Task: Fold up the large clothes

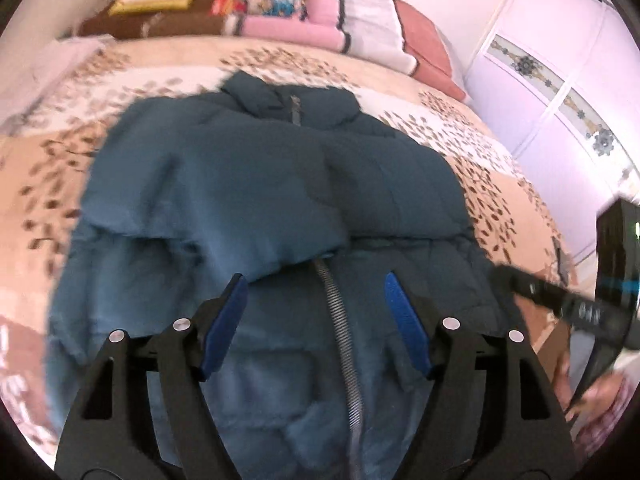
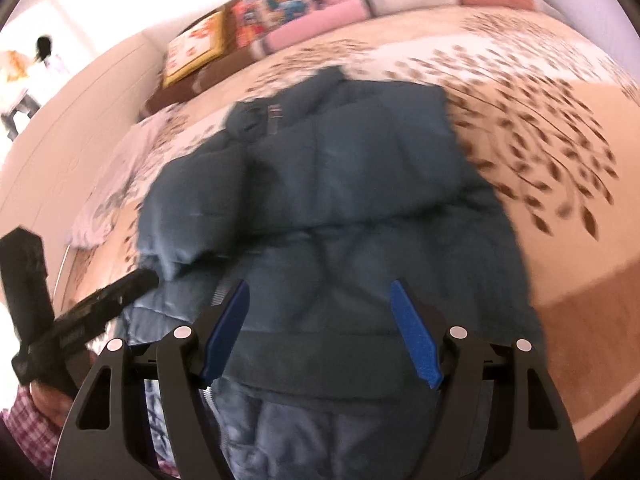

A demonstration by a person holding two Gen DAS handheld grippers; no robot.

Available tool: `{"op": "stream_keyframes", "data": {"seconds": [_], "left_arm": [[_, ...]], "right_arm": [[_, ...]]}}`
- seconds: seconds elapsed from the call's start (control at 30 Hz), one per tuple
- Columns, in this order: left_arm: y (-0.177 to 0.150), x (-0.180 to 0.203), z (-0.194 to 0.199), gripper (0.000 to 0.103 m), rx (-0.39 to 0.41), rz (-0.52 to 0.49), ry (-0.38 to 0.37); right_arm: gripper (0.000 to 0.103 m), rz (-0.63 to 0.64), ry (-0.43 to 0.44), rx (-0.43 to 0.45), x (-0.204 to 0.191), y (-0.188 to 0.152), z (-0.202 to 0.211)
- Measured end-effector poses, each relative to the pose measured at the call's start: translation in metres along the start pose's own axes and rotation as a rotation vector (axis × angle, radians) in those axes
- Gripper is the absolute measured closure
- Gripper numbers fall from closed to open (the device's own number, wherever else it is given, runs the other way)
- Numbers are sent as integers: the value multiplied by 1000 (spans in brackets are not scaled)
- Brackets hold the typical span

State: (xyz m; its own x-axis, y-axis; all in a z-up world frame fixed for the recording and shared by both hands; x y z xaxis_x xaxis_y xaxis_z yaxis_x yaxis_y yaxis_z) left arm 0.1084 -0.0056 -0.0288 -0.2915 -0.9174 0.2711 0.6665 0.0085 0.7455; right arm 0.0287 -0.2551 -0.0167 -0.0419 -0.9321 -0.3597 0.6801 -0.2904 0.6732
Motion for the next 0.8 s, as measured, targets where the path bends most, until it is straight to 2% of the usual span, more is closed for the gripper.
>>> {"op": "stream_keyframes", "data": {"seconds": [0.17,0.4,0.57,0.67,0.73,0.8], "left_arm": [[-8,-46,40,31,44,62,102],[-23,-100,66,31,72,181,181],[-30,-122,71,31,77,238,199],[-32,-128,73,31,76,262,197],[-33,-130,73,31,78,270,193],[-33,-131,73,31,82,267,192]], "right_arm": [[31,212,67,-19,-77,0,-30],[31,452,80,-61,-172,-20,-78],[30,649,-39,-51,-209,-45,-115],[30,723,-186,-40,-208,-54,-145],[40,740,-235,-43,-201,-54,-156],[65,710,-237,-56,-192,-50,-159]]}}
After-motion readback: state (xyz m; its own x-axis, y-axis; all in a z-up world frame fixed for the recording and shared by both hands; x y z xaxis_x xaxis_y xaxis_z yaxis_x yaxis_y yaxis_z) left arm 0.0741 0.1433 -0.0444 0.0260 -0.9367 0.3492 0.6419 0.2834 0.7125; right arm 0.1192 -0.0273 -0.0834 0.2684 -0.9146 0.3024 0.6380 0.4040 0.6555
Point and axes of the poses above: each gripper's, at about its wrist camera, not at the fingertips, and z roughly against the way its jaws point, x to its right, y to its top, the point moved 2 cm from there along -z, roughly the way its jaws point, and after that the axes turned 12 degrees about x, right-handed, at the moved point
